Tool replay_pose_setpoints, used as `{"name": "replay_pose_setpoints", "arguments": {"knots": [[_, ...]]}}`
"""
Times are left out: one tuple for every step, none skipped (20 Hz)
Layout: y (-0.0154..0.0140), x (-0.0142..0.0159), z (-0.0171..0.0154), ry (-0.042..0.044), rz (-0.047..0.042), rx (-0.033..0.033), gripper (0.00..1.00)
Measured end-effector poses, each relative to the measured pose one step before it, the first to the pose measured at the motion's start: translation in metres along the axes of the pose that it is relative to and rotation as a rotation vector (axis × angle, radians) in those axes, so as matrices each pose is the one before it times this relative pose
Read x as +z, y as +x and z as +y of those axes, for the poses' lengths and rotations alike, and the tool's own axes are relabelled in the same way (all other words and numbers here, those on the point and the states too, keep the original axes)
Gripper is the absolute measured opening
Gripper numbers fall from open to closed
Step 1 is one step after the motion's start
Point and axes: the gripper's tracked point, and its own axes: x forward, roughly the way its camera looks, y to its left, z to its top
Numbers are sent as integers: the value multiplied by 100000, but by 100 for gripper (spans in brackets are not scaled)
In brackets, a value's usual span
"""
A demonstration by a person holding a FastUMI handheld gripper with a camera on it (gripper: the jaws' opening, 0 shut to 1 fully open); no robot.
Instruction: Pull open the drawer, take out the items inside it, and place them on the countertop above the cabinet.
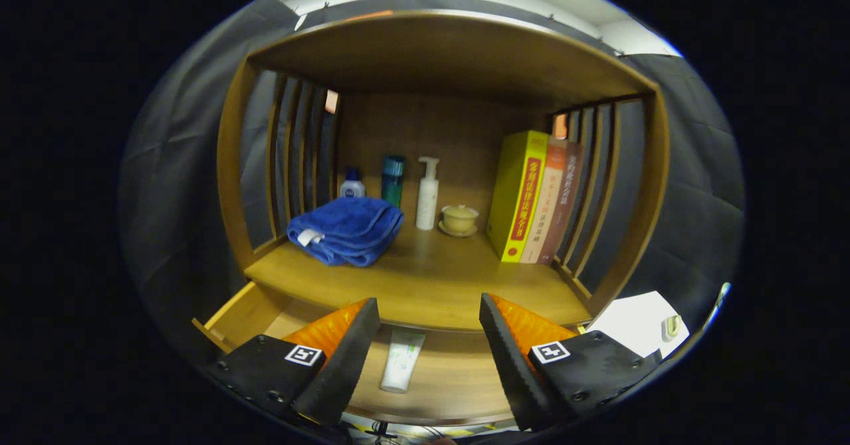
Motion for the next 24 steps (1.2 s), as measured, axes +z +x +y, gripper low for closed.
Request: {"name": "replay_pose_setpoints", "arguments": {"knots": [[1234, -2269, 1029, 259, 8827, 3267, 99], [1319, -2224, 952, 1241, 9365, 3302, 99], [984, -1905, 692, 2339, 9066, 1961, 99], [1130, -1850, 540, 2528, 8487, 2408, 99], [1111, -1644, -281, 2529, 6730, -237, 99], [1216, -1006, -186, 1168, 5714, -904, 99], [1215, -864, -337, 298, 4233, -1961, 99], [825, -319, -295, -1134, 2885, -1422, 99], [581, -605, -4, -1672, 2682, -1147, 99], [602, -591, 202, -1531, 3308, 8, 99], [369, -954, 365, -209, 3168, 666, 99], [130, -687, 423, 450, 2594, 1403, 99], [206, -586, 503, 288, 1557, 1442, 99], [110, -199, 337, -158, 583, 706, 99], [295, -112, 146, -787, 934, 199, 97], [266, -178, 80, -582, 1574, 193, 96], [292, -292, 37, 665, 2225, -59, 89], [213, -369, -214, 1057, 2586, -992, 82], [-419, 347, 325, 3711, 580, 1267, 75], [380, 414, 183, 878, -387, -124, 67], [-95, 392, 271, -779, 495, 1268, 60], [20, 723, 276, -1, -824, 867, 56], [-185, 639, 634, -779, 640, 2904, 52], [-374, 839, 600, -567, -36, 2109, 50]]}}
